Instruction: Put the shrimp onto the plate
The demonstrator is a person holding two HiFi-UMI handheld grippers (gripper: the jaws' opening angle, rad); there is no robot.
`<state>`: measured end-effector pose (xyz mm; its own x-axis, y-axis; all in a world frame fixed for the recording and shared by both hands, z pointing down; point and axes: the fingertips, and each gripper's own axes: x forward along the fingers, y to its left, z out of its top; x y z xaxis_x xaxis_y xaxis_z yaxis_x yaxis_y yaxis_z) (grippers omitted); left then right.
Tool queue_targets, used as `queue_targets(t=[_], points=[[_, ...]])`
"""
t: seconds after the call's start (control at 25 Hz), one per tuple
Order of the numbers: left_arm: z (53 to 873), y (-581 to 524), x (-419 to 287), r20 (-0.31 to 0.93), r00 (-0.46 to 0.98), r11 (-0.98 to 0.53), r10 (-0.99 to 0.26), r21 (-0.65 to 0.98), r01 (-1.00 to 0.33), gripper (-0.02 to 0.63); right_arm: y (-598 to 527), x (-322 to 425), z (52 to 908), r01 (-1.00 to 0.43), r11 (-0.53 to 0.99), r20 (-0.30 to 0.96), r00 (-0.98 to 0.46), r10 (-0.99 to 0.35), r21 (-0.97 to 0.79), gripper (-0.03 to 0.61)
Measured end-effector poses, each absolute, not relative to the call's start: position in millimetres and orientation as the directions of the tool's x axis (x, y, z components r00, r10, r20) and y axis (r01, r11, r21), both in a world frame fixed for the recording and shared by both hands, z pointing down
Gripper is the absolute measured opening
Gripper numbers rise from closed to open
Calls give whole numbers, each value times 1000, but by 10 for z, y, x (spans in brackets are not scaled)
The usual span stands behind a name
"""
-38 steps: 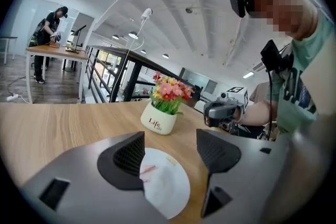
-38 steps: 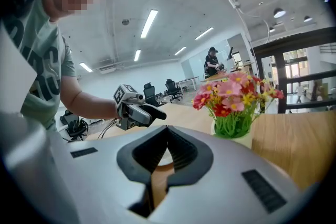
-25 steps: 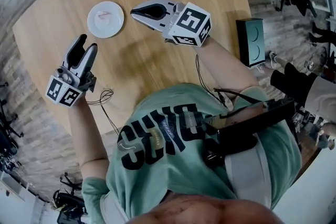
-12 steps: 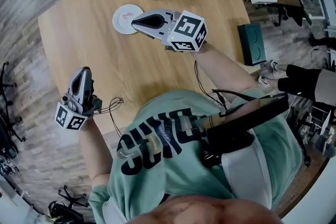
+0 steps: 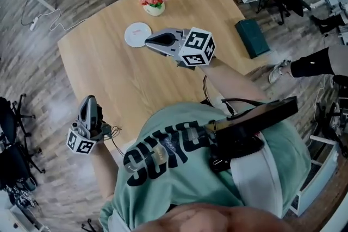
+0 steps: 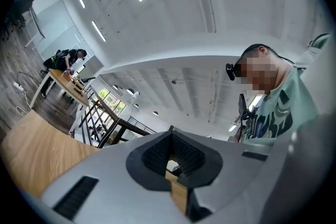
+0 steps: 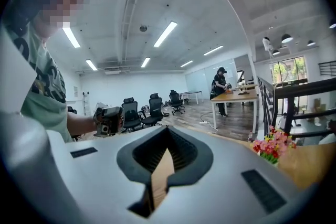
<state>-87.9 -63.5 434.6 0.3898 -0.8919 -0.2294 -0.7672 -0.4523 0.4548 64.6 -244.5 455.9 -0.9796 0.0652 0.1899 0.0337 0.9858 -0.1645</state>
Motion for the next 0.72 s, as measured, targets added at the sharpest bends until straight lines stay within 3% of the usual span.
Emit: queue_targets(t=[0.36,0.52,0.72], points=[[3865,-296,103,-244,359,-429,-901,375,-822,6,-2161,1869,4006,31,993,139,-989,47,-117,6],[3947,-181,826,-256,319,-402,-913,420,-813,6,-1998,2600,4078,53,993,152,-986,68,-102,6],[3976,-371,1602,-232,365,-432,-902,437,-789,6,-1998,3355,4196,33,994,158,-986,49,-108,6]])
